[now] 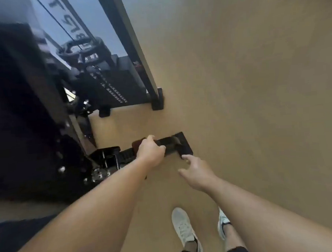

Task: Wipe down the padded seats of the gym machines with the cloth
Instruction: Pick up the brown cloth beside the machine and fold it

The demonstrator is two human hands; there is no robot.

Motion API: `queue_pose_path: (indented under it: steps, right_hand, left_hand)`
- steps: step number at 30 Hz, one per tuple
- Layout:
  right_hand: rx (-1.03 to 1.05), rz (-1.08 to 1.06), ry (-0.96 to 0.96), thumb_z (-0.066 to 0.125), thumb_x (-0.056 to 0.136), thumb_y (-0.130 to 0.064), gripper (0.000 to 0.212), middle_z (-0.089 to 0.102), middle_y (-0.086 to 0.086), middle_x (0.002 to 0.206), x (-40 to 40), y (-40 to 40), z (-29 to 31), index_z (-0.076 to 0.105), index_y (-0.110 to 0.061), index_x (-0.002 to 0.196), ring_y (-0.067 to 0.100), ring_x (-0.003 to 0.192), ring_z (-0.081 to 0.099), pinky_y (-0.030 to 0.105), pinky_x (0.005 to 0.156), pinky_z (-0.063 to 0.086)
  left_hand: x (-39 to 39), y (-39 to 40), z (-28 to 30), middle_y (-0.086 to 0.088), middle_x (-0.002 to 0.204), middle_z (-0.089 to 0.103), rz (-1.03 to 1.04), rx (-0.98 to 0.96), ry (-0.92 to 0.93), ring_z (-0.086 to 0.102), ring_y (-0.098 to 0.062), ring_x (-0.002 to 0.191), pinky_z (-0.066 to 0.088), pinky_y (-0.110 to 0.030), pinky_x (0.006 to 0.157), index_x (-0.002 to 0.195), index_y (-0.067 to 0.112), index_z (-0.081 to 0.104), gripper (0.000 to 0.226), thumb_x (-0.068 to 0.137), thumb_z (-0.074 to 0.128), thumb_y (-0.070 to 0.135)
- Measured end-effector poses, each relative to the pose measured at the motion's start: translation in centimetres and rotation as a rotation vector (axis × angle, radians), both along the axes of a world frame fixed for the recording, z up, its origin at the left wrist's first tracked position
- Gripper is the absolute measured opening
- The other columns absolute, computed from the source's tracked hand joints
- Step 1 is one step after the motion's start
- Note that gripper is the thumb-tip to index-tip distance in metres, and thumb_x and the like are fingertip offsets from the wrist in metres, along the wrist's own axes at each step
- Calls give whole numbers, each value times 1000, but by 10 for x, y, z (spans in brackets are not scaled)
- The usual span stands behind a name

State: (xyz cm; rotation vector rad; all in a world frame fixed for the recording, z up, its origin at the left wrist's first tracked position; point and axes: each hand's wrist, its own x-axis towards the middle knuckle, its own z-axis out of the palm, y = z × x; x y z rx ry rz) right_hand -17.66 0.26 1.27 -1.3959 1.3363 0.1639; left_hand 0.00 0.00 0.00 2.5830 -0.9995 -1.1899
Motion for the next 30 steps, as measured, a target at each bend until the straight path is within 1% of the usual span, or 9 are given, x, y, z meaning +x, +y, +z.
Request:
queue_pose_path:
  steps: [4,8,10,14,18,20,24,28,30]
  right_hand:
    - [56,-15,-30,58,96,-27,52,59,-7,122,33,-32,-84,47,-30,147,14,97,60,31,82,54]
    - [123,-96,-130,58,99,-26,42,61,-8,131,57,-28,-138,53,-31,141,8,100,57,16,67,45]
    - [143,-152,-169,58,100,-23,36,63,-11,122,55,-14,-162,58,-31,134,-1,96,57,6,62,39]
    - [262,-221,-143,58,99,-18,28,64,-16,111,33,30,-206,60,-36,121,-5,90,60,8,61,45]
    - [311,-323,-44,64,93,-11,27,72,-12,97,2,57,-216,68,-33,107,-1,82,65,15,69,50]
    - [312,-364,-42,66,90,-7,29,74,-10,94,-11,59,-205,69,-34,101,2,78,66,16,69,50]
    - [252,-513,-140,69,92,-11,28,71,-10,101,-24,27,-155,66,-30,112,5,93,66,17,76,47]
    - [156,-616,-199,68,91,-48,56,58,-14,130,-41,-36,-57,48,-34,142,8,119,58,33,103,43]
    - [173,-558,-257,72,83,-56,44,72,-9,116,-54,-62,-2,66,-29,117,7,104,68,31,95,51]
  left_hand:
    - [38,-21,-71,-12,135,54,99,160,-120,53,-23,98,44,-27,64,144,10,40,59,92,63,24]
    - [71,-33,-138,-14,136,52,139,298,-227,57,-33,114,54,-41,90,136,7,47,57,85,65,26]
    - [83,-43,-163,-15,140,47,87,367,-296,56,-35,117,53,-39,88,132,6,52,52,87,64,29]
    - [91,-53,-194,-18,143,33,-58,441,-454,51,-37,115,52,-40,90,126,1,56,42,92,58,27]
    - [95,-52,-192,-18,118,57,-72,389,-491,59,-36,101,53,-40,80,106,0,61,31,88,71,23]
    - [87,-50,-179,-15,106,63,24,360,-429,63,-37,101,52,-38,77,97,4,57,22,86,69,19]
    - [27,-48,-136,-9,105,66,214,210,-100,64,-33,99,51,-33,78,112,13,59,32,80,62,15]
    - [-66,-41,-52,-2,92,74,204,1,246,71,-23,90,58,-32,76,103,19,70,34,74,58,5]
    - [-107,-30,1,1,81,75,261,-103,409,72,-15,79,60,-32,69,94,16,73,29,74,59,1]
